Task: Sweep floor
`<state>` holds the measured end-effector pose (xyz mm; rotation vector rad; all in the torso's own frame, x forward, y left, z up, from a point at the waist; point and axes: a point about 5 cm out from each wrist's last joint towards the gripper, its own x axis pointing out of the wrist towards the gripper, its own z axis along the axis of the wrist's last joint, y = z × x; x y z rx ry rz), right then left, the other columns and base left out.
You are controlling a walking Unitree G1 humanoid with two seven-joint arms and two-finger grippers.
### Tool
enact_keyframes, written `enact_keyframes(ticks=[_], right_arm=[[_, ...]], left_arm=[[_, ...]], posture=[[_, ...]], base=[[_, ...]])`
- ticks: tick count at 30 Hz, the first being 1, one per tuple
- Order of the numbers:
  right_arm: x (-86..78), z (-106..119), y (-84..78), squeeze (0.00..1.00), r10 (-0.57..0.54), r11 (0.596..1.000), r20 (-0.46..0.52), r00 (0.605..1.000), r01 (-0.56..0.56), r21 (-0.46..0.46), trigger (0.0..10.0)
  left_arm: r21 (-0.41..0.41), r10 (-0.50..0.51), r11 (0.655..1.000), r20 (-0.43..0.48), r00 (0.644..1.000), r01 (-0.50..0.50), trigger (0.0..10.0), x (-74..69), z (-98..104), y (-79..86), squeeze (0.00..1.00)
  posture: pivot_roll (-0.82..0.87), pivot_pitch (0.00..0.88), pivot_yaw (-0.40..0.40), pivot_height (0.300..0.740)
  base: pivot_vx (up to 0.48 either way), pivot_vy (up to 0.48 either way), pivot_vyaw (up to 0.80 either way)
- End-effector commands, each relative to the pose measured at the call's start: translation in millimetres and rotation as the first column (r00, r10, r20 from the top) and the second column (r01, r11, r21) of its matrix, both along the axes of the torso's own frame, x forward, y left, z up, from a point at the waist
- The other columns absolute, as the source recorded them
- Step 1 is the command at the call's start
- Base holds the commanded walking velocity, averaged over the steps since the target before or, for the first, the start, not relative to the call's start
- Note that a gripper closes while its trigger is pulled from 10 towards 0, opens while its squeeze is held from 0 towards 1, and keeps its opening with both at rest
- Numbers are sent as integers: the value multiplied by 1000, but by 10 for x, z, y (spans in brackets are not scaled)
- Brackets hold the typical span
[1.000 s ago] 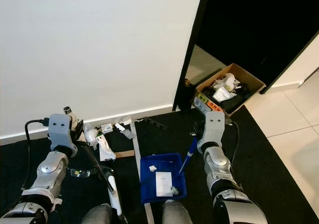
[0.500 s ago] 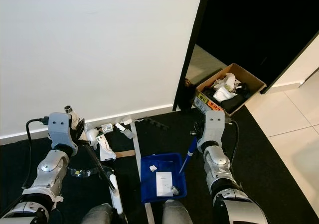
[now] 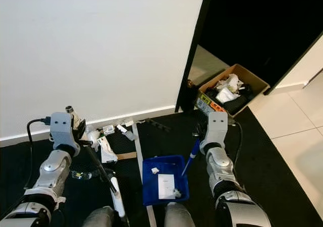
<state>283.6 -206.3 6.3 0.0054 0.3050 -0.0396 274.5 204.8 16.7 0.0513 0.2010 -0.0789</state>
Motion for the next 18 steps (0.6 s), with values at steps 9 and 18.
enact_keyframes(ticks=[9,18], right_arm=[[8,-5,-7,0,-28,999,-9,1000,29,28,10000],[14,2,-7,0,-30,999,-7,1000,30,27,10000]], left_arm=[[-11,-20,1000,-15,1000,20,10000,-42,-39,7,0],[-19,-34,999,-17,999,34,10000,-62,-50,-17,0]], posture=[[57,15,-4,740],[61,24,-2,740]], base=[[0,0,0],[0,0,0]])
